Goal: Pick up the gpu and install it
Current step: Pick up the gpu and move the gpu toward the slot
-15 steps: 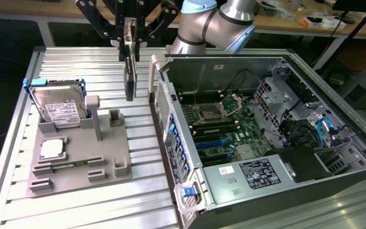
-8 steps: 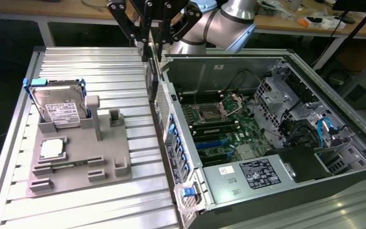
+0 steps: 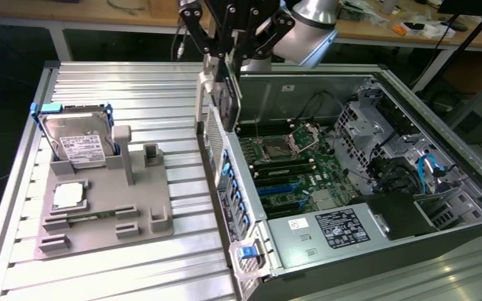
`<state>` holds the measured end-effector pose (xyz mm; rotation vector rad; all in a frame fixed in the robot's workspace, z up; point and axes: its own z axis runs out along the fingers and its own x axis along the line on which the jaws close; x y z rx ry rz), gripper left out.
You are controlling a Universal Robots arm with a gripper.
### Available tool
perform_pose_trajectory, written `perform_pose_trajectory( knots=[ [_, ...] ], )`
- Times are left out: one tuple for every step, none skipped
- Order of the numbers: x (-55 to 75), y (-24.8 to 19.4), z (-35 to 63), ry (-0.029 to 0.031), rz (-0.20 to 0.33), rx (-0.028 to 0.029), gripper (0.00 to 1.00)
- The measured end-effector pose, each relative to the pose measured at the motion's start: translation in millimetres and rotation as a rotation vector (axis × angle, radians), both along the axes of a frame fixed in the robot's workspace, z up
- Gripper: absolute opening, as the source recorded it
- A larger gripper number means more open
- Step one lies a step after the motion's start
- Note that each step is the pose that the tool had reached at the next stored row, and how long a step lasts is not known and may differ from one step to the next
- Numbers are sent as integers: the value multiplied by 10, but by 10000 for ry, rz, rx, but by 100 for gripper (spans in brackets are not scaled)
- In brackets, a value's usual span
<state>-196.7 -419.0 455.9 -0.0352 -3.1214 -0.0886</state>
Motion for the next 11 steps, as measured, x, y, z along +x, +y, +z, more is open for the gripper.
perform_pose_trajectory(
  knots=[
    [48,0,-5,-1,0,1,27],
    [104,0,-10,-1,0,1,27],
    [154,0,-15,0,0,0,27],
    [198,0,-19,-1,0,0,27],
    [245,0,-24,-1,0,-1,27],
    [291,0,-28,-2,-1,-2,27],
    [334,0,-33,-3,-1,-3,27],
    [379,0,-38,-5,0,-3,27],
    [428,0,-42,-5,0,-7,27],
    [472,0,-47,-7,0,-8,27],
    [521,0,-50,-8,0,-12,27]
  ],
)
